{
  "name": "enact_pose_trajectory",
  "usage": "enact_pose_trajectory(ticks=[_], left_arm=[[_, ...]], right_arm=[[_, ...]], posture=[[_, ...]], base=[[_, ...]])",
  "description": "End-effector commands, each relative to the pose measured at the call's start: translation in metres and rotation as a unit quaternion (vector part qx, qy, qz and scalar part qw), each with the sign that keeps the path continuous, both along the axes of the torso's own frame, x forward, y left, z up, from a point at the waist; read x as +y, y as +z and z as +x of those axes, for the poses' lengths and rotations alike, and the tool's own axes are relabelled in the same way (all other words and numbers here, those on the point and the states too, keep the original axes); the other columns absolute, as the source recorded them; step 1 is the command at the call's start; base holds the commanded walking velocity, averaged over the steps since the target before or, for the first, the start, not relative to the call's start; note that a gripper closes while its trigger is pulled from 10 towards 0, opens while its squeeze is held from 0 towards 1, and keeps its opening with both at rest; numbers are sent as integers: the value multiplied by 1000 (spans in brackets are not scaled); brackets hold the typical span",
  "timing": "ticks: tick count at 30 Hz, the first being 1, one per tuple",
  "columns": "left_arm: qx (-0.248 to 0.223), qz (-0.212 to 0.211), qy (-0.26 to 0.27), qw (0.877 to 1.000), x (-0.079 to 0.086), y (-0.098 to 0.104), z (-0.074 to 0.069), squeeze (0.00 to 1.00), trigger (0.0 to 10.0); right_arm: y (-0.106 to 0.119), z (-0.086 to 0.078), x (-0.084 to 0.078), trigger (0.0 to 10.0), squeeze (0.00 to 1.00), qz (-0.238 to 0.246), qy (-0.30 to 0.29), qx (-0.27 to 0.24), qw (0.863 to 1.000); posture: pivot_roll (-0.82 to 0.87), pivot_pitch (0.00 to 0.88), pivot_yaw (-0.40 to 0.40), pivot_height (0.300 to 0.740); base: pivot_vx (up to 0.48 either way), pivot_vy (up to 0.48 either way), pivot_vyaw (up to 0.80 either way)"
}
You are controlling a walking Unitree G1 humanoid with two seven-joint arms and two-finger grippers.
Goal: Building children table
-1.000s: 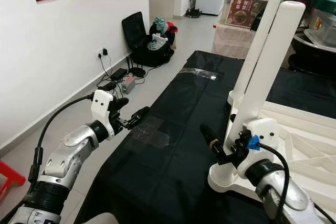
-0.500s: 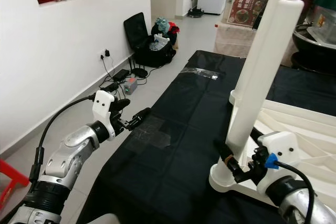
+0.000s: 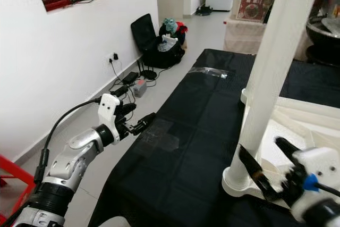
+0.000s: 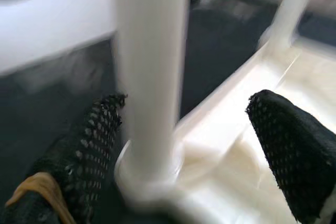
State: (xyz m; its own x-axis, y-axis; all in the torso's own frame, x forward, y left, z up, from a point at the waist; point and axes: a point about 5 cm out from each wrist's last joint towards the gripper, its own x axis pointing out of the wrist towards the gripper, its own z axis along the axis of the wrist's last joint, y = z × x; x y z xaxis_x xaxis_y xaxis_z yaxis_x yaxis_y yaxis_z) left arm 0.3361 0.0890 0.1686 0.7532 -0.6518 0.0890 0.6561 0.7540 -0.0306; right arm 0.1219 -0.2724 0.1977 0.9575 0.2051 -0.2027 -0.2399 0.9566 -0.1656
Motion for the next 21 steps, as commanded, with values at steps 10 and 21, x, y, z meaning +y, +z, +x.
enact_pose_trajectory(ticks=[10, 21], left_arm=[[1, 2, 7, 1000, 4, 0, 1, 0, 10000], [-5, 3, 23, 1000, 10, 2, 3, 0, 10000]], right_arm=[[2, 21, -53, 10000, 0, -71, -154, -23, 985], [0, 37, -76, 10000, 0, -101, -240, -35, 965]], posture=[[-142, 0, 70, 740], [-109, 0, 48, 740]], base=[[0, 0, 0], [0, 0, 0]])
